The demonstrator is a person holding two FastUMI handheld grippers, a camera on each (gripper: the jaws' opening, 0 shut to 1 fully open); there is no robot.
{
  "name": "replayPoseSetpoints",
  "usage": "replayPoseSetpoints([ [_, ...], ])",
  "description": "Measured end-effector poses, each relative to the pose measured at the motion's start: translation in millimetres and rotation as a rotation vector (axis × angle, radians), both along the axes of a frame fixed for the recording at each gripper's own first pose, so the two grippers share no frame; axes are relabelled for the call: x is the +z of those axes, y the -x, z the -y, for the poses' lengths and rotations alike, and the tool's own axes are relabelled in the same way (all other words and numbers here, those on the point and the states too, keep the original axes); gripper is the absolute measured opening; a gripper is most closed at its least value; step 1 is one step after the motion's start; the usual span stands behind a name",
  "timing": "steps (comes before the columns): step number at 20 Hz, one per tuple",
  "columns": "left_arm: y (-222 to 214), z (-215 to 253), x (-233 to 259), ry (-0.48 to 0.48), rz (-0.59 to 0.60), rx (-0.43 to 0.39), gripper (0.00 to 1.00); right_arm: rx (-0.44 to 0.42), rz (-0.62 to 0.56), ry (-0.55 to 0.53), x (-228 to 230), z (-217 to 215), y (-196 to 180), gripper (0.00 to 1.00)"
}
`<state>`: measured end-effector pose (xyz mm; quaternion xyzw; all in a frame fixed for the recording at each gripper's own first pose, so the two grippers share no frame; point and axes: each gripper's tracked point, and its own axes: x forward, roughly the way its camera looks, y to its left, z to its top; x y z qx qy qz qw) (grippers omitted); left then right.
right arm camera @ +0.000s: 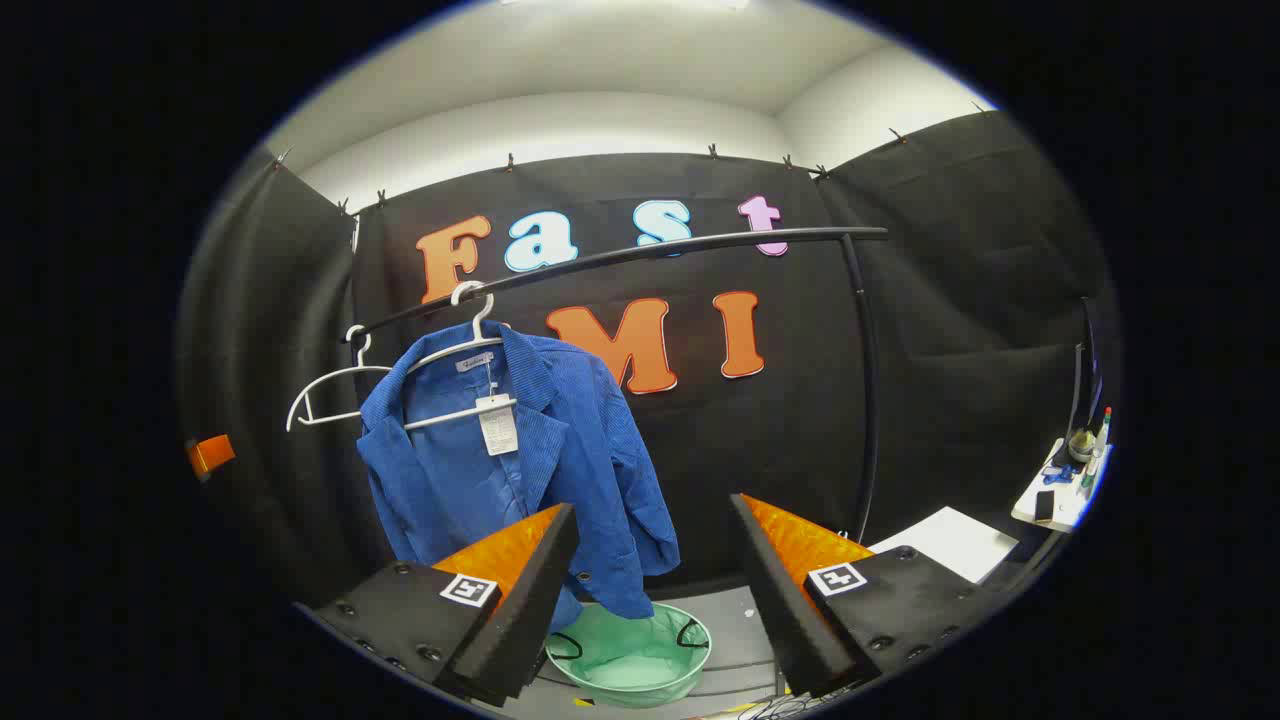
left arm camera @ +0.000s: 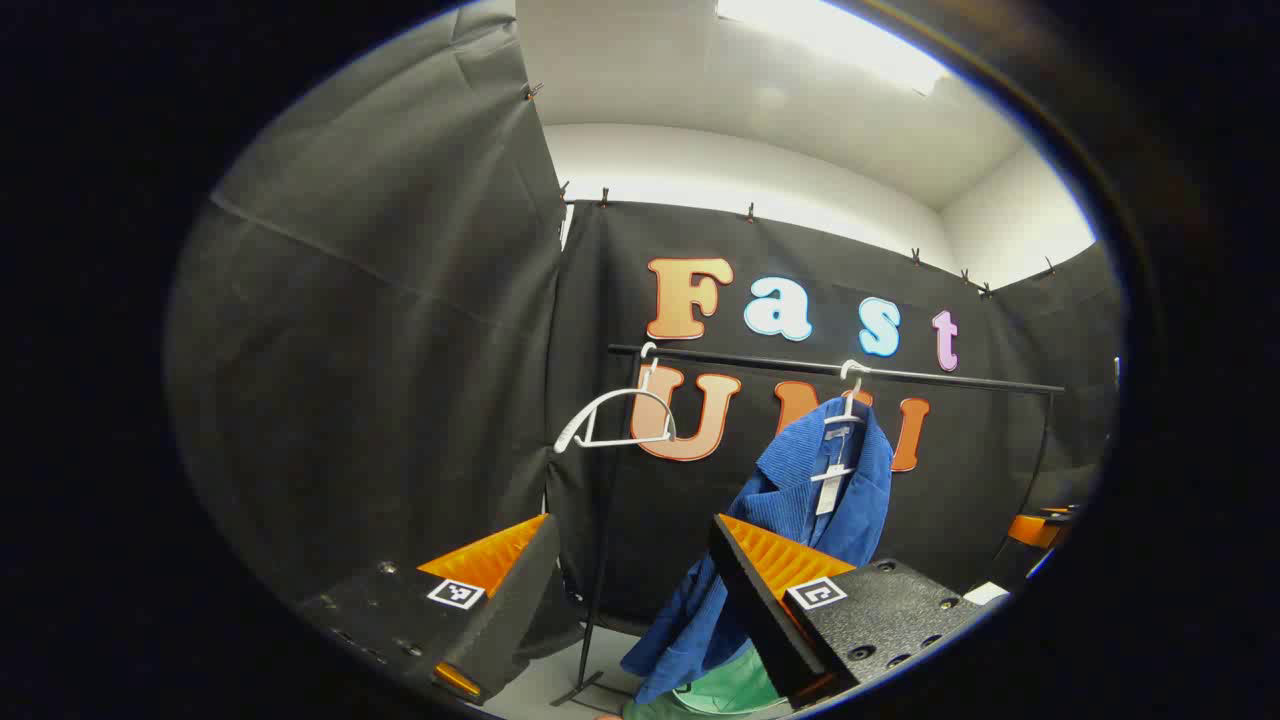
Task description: Grasp the clothes on the hanger with both hands and then place them into the laundry hamper below.
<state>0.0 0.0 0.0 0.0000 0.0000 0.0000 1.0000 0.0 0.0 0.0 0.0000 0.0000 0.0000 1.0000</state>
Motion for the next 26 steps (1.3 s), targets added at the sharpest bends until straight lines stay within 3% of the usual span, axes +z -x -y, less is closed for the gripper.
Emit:
replayPoseSetpoints([
  [1,-1.7,3.1,0.5,0.004,0.002,-0.006,0.95,-0.003,-0.001,0.004,0.4,1.0,-1.9,1.0],
  [10,-29.9,28.0,-11.9,-0.007,-0.005,0.001,0.95,0.032,-0.014,0.034,-3.0,-4.5,-50.5,0.98],
  [18,-75.1,70.6,-29.1,0.041,-0.012,0.059,0.95,0.182,-0.062,0.047,-10.0,-23.9,-131.9,0.98],
  [24,-102.4,97.1,-42.4,-0.007,-0.034,0.082,0.92,0.245,-0.095,0.01,-18.0,-32.2,-190.2,0.98],
  [26,-109.6,105.8,-46.9,0.005,-0.036,0.075,0.95,0.275,-0.086,0.011,-17.8,-41.4,-203.2,0.98],
])
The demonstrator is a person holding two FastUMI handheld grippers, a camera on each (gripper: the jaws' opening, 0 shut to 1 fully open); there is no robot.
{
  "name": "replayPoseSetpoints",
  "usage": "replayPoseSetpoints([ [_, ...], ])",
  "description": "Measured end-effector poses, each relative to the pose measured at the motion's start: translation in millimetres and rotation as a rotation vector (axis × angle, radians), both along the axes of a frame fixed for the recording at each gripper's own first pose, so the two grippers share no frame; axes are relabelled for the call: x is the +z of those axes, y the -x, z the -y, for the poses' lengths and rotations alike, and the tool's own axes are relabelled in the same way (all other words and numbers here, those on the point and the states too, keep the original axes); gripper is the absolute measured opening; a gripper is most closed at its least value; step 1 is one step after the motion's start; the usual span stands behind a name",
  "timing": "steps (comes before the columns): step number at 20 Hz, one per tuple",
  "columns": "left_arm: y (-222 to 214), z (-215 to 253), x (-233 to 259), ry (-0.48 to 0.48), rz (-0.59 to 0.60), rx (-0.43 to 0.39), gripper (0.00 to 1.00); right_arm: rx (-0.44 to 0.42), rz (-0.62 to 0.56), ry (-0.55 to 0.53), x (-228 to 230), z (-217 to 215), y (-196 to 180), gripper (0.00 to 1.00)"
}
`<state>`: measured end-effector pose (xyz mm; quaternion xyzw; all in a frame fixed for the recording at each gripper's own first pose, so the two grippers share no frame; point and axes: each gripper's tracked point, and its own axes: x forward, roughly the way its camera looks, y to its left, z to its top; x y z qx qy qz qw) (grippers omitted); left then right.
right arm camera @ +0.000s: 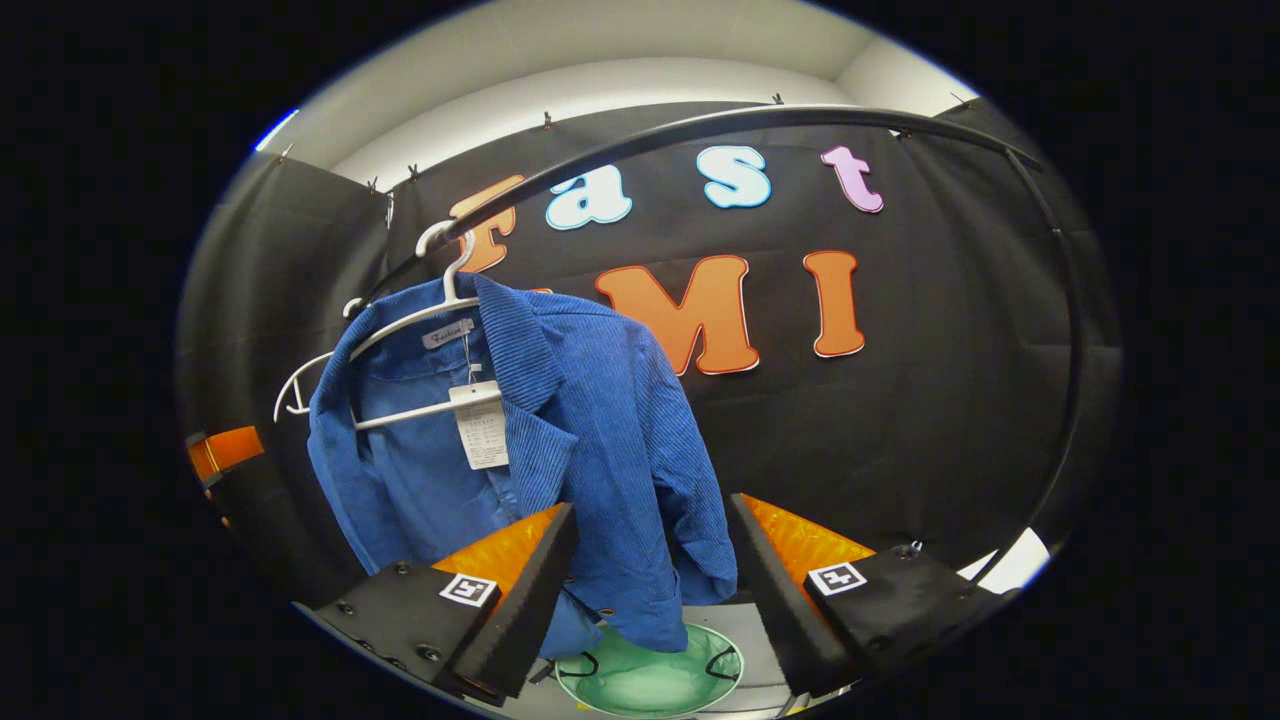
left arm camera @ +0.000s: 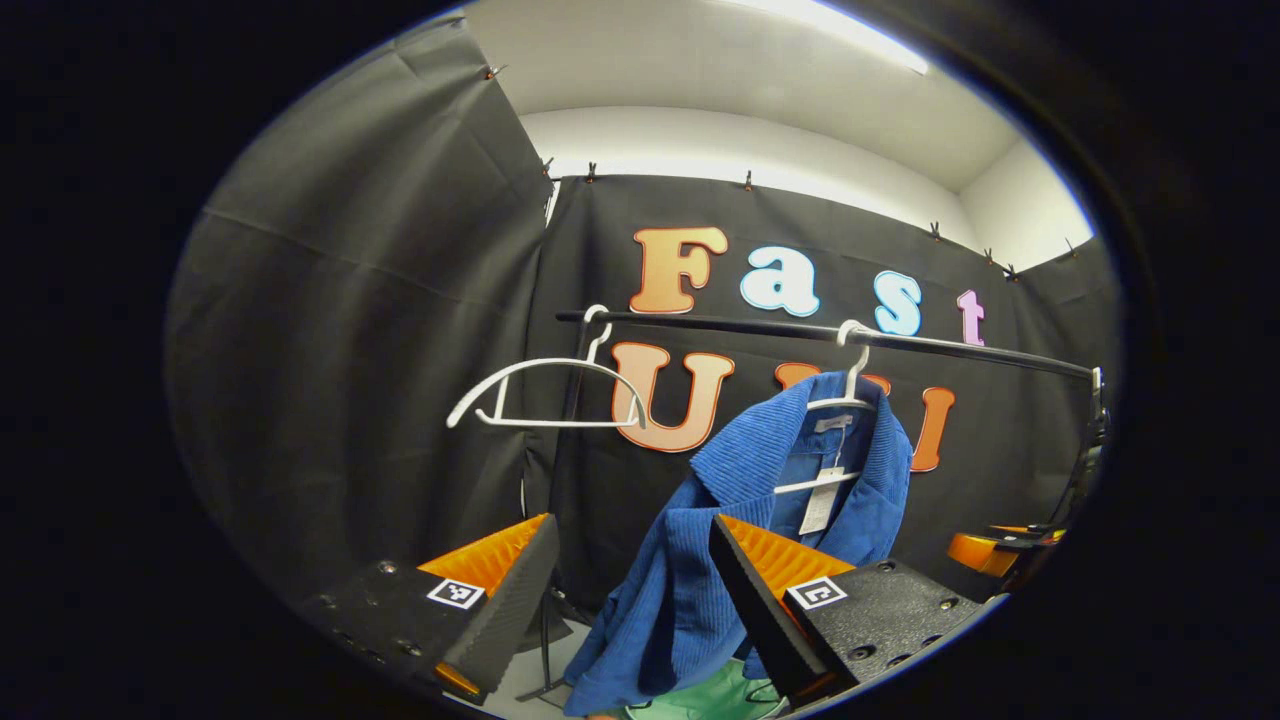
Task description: Grasp the clothes on the hanger with both hands and then place them into the laundry hamper below.
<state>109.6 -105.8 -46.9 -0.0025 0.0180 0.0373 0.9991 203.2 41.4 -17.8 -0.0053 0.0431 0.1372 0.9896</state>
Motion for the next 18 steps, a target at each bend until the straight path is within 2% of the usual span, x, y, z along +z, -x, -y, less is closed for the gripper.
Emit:
replayPoseSetpoints([
  [5,-10.1,19.9,-16.1,0.011,-0.034,0.007,0.95,0.101,0.015,-0.01,0.5,-27.5,-24.4,0.98],
  [6,-10.7,25.2,-17.0,0.01,-0.034,0.002,0.95,0.117,0.019,-0.009,2.3,-31.9,-28.0,0.89],
  [7,-11.2,28.6,-17.3,0.004,-0.034,-0.001,0.95,0.131,0.02,-0.01,3.2,-34.8,-31.5,0.97],
  [8,-11.8,32.5,-16.7,-0.001,-0.03,-0.004,0.92,0.148,0.024,-0.011,4.8,-38.2,-33.3,0.97],
  [10,-13.0,41.0,-15.1,-0.005,-0.015,-0.009,0.95,0.183,0.034,-0.008,7.1,-43.8,-39.9,0.97],
  [11,-13.7,44.9,-15.5,-0.004,-0.006,-0.008,0.95,0.202,0.034,0.0,6.9,-46.8,-44.0,0.89],
  [12,-15.3,47.5,-16.7,-0.002,-0.001,-0.003,0.95,0.216,0.036,0.007,7.2,-49.3,-47.0,0.97],
  [13,-16.7,50.1,-19.8,-0.002,-0.005,0.0,0.92,0.228,0.038,0.012,7.6,-51.8,-51.9,0.97],
  [16,-19.8,50.7,-27.7,0.005,-0.013,0.013,0.92,0.275,0.026,0.011,4.9,-69.5,-62.4,0.98],
  [17,-21.3,49.4,-30.7,0.013,-0.016,0.017,0.95,0.283,0.027,0.017,3.3,-74.6,-65.9,0.98],
  [18,-23.2,47.3,-33.9,0.019,-0.027,0.022,0.92,0.292,0.035,0.019,3.2,-80.3,-68.2,0.98],
])
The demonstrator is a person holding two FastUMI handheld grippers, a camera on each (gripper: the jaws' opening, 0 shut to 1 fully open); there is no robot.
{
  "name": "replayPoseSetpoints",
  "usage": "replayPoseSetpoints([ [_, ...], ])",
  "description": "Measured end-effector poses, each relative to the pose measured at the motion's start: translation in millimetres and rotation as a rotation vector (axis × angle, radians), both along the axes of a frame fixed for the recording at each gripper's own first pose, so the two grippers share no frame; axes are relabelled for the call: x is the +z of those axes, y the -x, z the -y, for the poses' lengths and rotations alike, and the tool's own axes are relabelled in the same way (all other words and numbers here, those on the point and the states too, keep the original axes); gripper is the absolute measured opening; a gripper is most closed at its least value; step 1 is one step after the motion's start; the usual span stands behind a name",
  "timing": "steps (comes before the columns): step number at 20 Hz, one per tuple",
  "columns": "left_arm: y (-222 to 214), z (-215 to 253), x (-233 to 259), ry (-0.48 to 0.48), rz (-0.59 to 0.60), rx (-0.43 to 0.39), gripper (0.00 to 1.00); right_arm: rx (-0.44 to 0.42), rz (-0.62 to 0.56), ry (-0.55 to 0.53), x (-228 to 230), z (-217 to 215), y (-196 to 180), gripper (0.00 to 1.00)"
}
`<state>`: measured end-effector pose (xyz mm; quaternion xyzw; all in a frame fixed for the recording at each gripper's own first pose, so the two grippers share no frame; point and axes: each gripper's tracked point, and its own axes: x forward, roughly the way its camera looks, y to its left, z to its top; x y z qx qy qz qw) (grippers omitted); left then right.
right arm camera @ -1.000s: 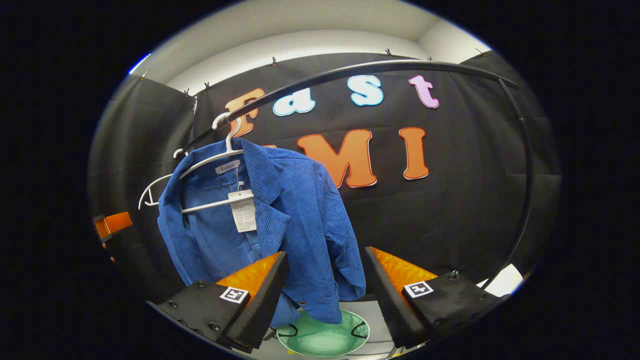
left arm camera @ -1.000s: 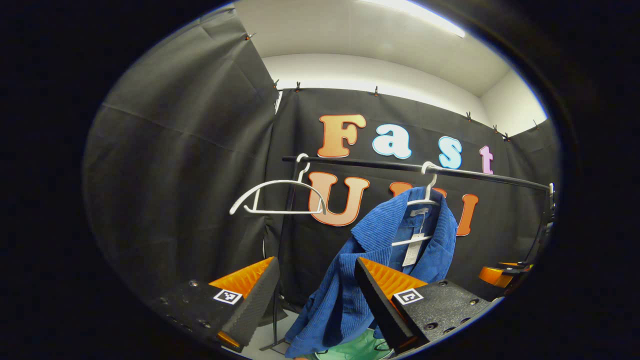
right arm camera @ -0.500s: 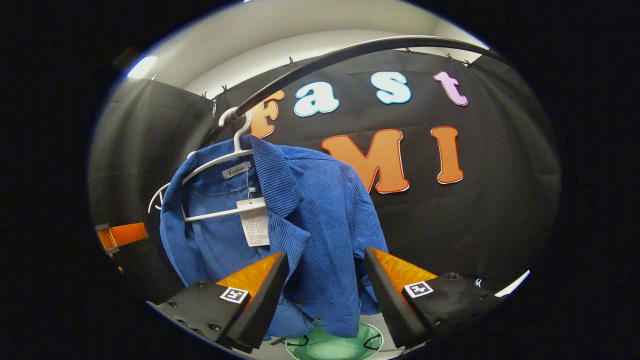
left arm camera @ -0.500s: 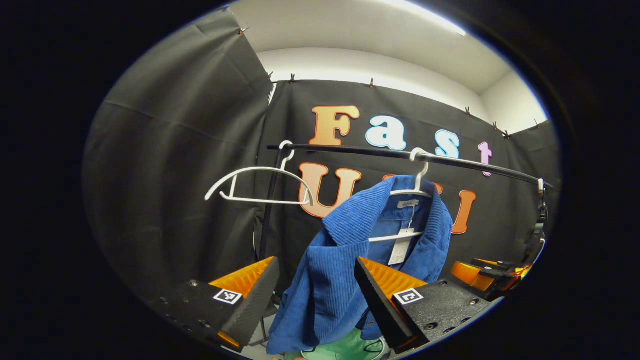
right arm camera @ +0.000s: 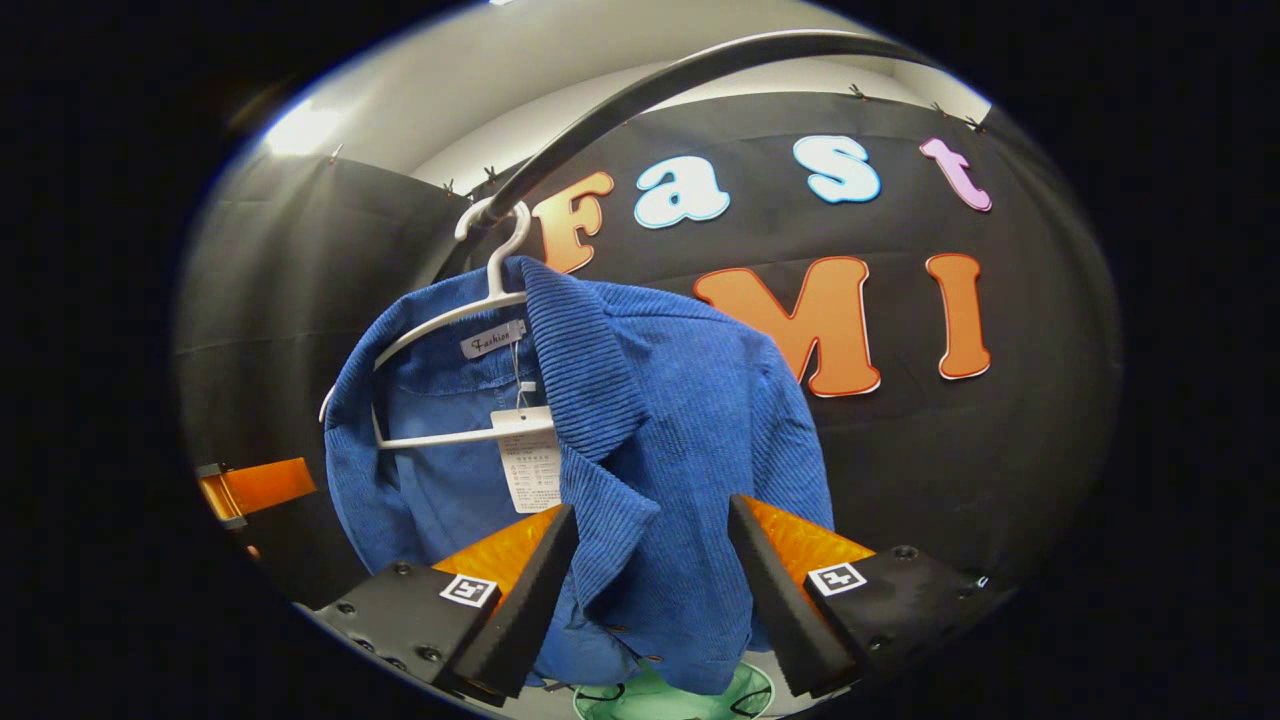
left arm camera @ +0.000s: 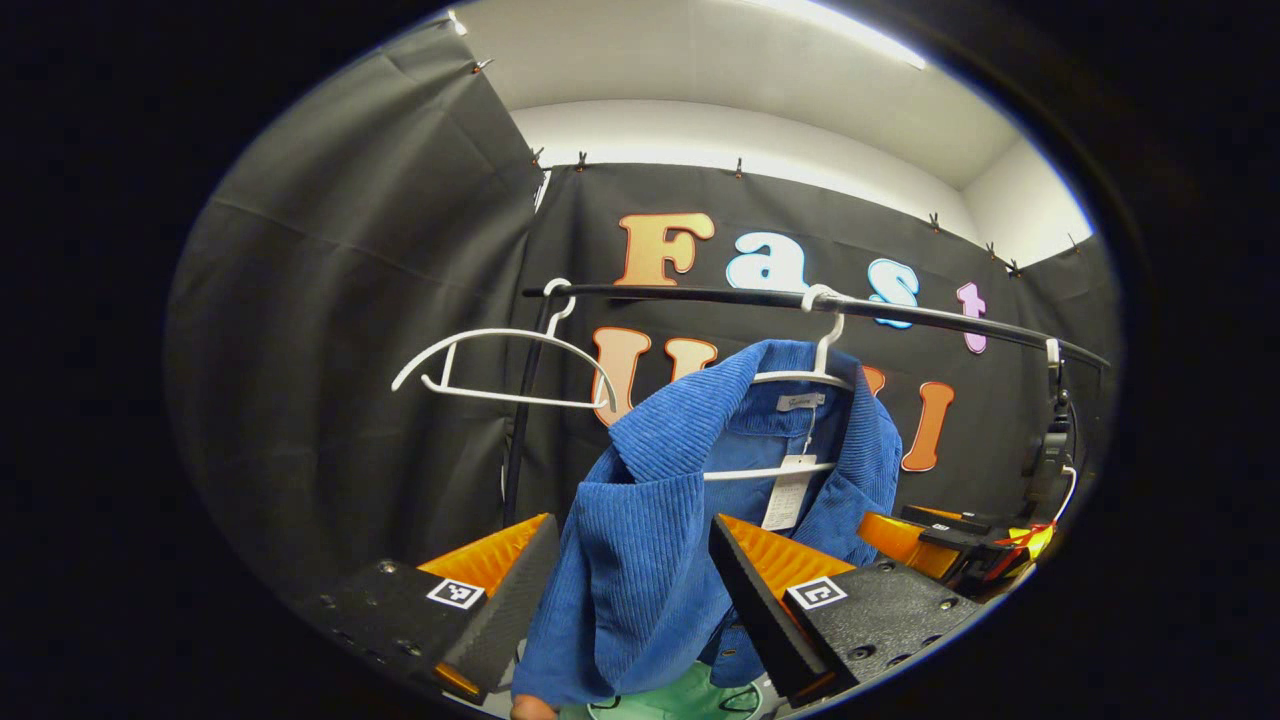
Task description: Grasp the clothes on the hanger with both hands and then place them into the laundry hamper below.
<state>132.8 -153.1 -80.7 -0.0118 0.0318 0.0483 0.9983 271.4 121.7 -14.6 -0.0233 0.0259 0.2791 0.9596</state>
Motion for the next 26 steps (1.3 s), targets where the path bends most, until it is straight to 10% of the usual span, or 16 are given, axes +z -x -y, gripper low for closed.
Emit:
replayPoseSetpoints([
  [12,-30.9,2.4,-8.5,-0.001,-0.042,-0.084,0.94,0.016,0.034,0.024,-9.4,-47.3,-43.6,0.98],
  [18,-47.5,-0.3,-19.4,0.021,-0.057,-0.102,0.92,0.023,-0.008,-0.036,-10.9,-35.5,-47.3,0.16],
  [22,-57.2,-1.0,-22.5,0.029,-0.063,-0.123,0.93,0.034,-0.033,-0.116,-6.0,-28.2,-39.0,0.16],
  [26,-63.0,-9.9,-24.7,0.059,-0.069,-0.126,0.6,0.031,-0.04,-0.146,-1.1,-20.6,-38.5,0.16],
])
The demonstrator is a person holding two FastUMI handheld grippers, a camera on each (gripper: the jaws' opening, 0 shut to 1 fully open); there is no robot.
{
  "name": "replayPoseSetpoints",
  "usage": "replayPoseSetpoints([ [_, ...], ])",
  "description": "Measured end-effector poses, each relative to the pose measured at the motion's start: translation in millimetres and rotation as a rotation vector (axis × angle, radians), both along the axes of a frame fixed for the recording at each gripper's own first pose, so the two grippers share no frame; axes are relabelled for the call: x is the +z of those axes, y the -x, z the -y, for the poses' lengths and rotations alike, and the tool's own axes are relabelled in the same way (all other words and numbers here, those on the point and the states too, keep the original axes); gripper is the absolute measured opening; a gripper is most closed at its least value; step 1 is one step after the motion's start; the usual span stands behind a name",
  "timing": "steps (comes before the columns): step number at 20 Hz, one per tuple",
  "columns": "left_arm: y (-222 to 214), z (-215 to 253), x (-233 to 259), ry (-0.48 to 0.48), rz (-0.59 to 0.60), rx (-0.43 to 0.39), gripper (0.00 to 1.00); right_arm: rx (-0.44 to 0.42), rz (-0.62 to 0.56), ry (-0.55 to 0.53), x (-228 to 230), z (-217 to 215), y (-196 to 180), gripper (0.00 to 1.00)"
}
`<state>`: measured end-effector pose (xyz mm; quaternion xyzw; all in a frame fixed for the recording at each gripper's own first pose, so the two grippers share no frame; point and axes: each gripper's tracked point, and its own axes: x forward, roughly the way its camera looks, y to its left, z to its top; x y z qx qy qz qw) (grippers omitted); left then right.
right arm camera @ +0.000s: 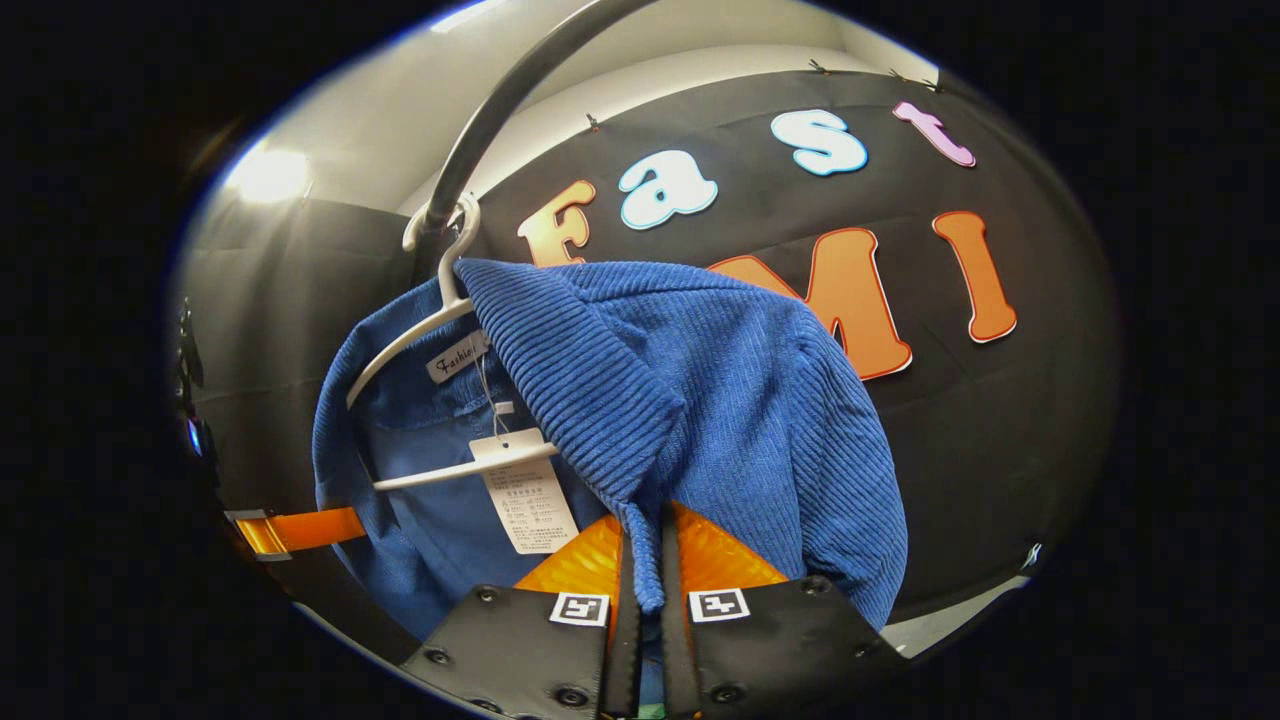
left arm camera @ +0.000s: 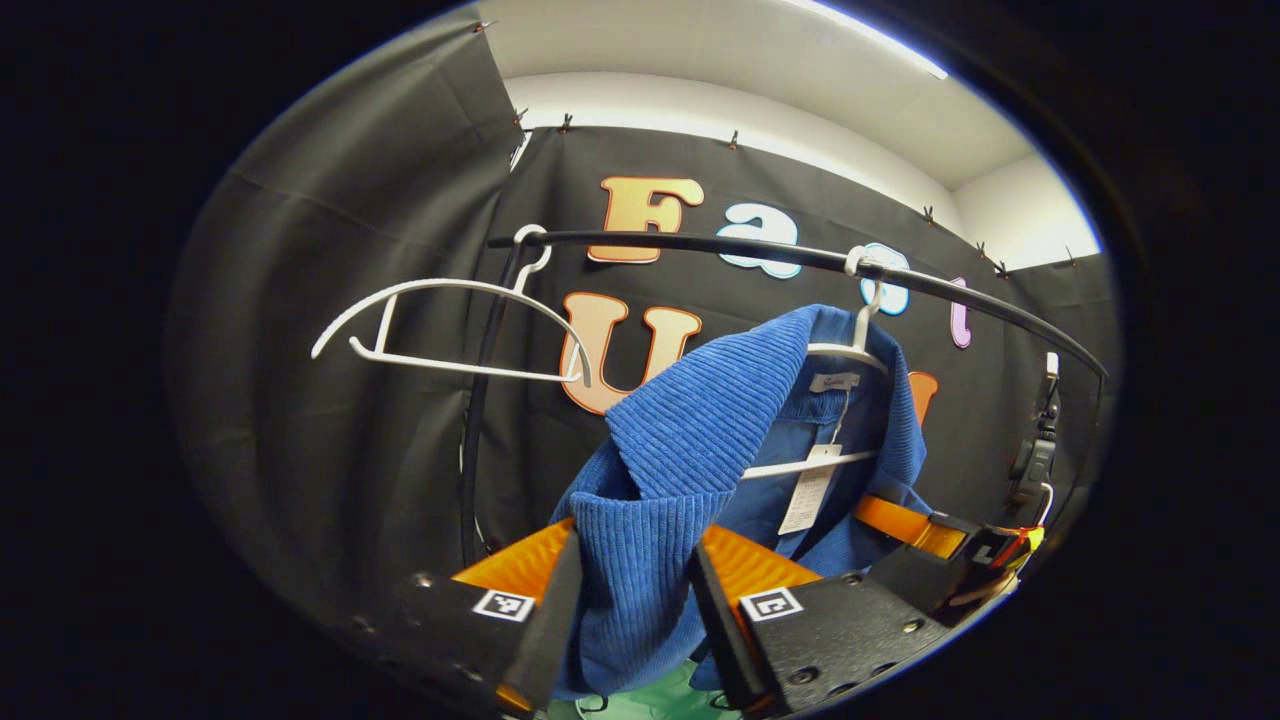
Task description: Grasp the clothes on the hanger with both hands and then place them into the laundry hamper below.
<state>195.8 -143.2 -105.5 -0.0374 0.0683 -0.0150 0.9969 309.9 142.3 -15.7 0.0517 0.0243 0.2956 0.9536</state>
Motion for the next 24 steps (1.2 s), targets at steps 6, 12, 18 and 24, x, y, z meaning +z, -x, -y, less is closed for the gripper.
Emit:
replayPoseSetpoints([
  [6,-1.9,-4.4,1.0,0.027,-0.012,-0.002,0.29,0.018,-0.014,-0.033,5.9,6.6,8.4,0.16],
  [12,1.6,-1.3,9.7,-0.019,0.005,-0.033,0.1,0.047,-0.05,-0.103,15.0,15.6,15.5,0.16],
  [18,9.3,-1.8,25.2,-0.061,0.023,-0.073,0.08,0.122,-0.144,-0.258,27.3,22.9,22.2,0.16],
  [24,18.6,-8.9,55.9,-0.063,0.074,-0.069,0.06,0.182,-0.207,-0.407,44.2,33.9,19.7,0.16],
])
